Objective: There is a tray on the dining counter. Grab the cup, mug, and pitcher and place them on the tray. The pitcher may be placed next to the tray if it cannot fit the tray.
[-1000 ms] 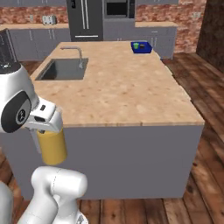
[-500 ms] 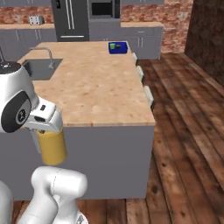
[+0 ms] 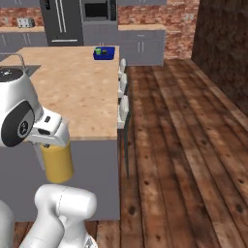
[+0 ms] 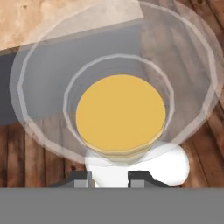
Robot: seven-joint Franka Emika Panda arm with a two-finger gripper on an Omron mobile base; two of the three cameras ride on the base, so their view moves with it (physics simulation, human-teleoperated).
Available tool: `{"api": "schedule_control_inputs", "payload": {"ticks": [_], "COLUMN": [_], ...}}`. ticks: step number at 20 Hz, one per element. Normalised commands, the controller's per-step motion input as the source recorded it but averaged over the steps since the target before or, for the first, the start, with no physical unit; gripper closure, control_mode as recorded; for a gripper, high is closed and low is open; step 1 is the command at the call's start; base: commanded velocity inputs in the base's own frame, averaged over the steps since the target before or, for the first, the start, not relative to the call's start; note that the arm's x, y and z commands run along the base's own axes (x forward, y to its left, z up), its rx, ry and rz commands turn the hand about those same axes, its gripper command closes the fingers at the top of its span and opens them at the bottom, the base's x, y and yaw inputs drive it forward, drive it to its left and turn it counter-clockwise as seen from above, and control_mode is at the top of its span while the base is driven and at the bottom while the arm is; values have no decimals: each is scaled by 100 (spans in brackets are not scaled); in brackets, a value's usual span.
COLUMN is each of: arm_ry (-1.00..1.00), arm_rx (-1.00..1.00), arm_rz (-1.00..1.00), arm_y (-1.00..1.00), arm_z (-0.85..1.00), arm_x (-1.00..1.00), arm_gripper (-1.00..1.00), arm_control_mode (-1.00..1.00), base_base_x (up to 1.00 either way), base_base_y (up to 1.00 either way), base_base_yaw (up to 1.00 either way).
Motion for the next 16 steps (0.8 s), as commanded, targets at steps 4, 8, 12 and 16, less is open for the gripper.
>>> {"api": "schedule_control_inputs", "payload": {"ticks": [4, 8, 12, 16], "arm_ry": [0, 0, 0, 0], "arm_rx": [0, 0, 0, 0], "arm_rz": [0, 0, 0, 0], "arm_y": [0, 0, 0, 0], "arm_z": [0, 0, 0, 0], "arm_x": [0, 0, 0, 0], "arm_gripper": [100, 100, 100, 100], "arm_control_mode": [100, 100, 100, 100], "base_base_x": [9, 33, 69, 77], "base_base_y": [-100, -100, -100, -100], "base_base_yaw": [0, 3, 10, 15]}}
